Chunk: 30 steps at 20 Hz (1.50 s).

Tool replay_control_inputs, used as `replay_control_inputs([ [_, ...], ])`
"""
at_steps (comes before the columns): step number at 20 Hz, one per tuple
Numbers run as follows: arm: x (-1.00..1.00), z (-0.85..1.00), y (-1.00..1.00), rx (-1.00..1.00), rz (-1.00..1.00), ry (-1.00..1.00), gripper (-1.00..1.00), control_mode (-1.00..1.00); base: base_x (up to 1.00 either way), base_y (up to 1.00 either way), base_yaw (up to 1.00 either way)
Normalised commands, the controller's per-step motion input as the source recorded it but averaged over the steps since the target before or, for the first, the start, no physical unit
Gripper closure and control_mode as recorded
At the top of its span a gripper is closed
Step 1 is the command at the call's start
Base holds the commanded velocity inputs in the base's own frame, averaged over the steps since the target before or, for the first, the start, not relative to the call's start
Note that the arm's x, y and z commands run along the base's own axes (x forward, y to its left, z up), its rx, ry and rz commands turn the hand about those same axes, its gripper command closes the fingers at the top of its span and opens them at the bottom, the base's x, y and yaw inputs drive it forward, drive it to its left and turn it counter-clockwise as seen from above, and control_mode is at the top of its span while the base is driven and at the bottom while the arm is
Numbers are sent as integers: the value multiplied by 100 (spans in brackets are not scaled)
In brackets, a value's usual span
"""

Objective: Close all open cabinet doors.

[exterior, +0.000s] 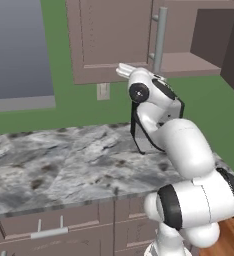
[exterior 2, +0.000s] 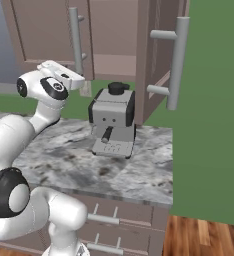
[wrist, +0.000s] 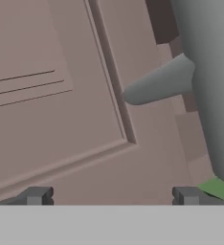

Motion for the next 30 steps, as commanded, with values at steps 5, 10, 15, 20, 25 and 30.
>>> replay_control_inputs([
  [5,22,0,0,0,3,0,-100,-100,0,0,0],
  [10,1,0,0,0,4,0,-100,-100,0,0,0],
  [15,-88,2,-6,0,2,5,-100,-100,0,0,0],
  [20,-85,32,-22,0,3,18,-100,-100,0,0,0],
  [25,-69,47,-23,0,3,27,-100,-100,0,0,0],
  [30,-80,36,-23,0,2,23,-100,-100,0,0,0],
])
